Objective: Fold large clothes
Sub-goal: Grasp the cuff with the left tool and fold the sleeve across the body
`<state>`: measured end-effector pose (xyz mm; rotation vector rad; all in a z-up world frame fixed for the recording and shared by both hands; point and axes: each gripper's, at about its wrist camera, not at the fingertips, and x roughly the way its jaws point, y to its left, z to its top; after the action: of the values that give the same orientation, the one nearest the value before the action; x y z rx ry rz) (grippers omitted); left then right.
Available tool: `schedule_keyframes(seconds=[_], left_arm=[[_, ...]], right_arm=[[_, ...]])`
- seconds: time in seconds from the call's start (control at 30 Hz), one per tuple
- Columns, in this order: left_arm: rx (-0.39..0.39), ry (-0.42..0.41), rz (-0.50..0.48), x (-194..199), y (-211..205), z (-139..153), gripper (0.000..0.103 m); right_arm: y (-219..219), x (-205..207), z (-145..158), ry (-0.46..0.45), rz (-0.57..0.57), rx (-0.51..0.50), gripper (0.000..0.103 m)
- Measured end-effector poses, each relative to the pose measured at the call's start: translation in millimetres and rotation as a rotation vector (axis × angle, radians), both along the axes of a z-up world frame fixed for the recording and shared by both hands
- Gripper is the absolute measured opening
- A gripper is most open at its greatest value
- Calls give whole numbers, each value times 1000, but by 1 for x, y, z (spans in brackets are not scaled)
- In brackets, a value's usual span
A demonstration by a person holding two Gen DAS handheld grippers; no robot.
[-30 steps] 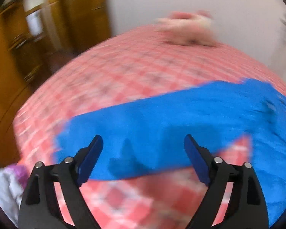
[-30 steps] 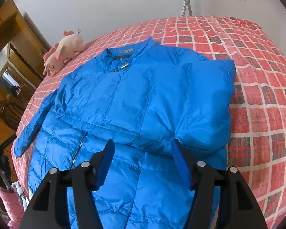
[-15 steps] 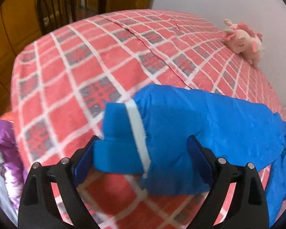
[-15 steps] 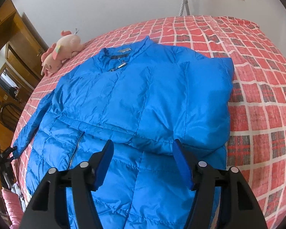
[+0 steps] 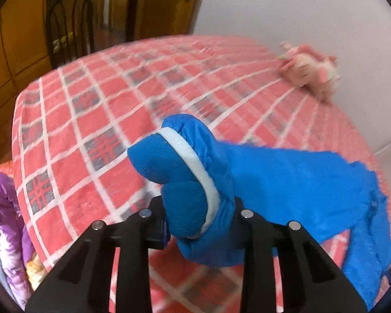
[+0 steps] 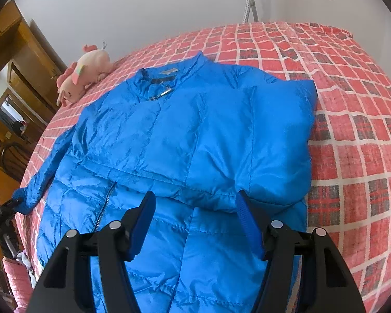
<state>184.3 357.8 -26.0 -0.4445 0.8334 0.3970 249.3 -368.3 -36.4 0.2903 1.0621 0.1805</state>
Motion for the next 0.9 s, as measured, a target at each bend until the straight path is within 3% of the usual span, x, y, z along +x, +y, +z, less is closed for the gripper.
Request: schedule_keyframes(seconds=[0.17, 0.37, 0.63, 0.9], left_arm=[[38, -132, -119, 4, -54, 54, 27], [64, -203, -324, 33, -145, 89, 27], [57, -200, -574, 80, -268, 91, 27], [80, -152, -762, 113, -377, 67, 27]], right_arm=[[-2, -1, 0, 0, -6, 2, 64], [-3, -2, 2, -7, -6, 1, 64], [-5, 0, 0, -2, -8, -2, 64], [-11, 2, -5, 7, -18, -2, 64]])
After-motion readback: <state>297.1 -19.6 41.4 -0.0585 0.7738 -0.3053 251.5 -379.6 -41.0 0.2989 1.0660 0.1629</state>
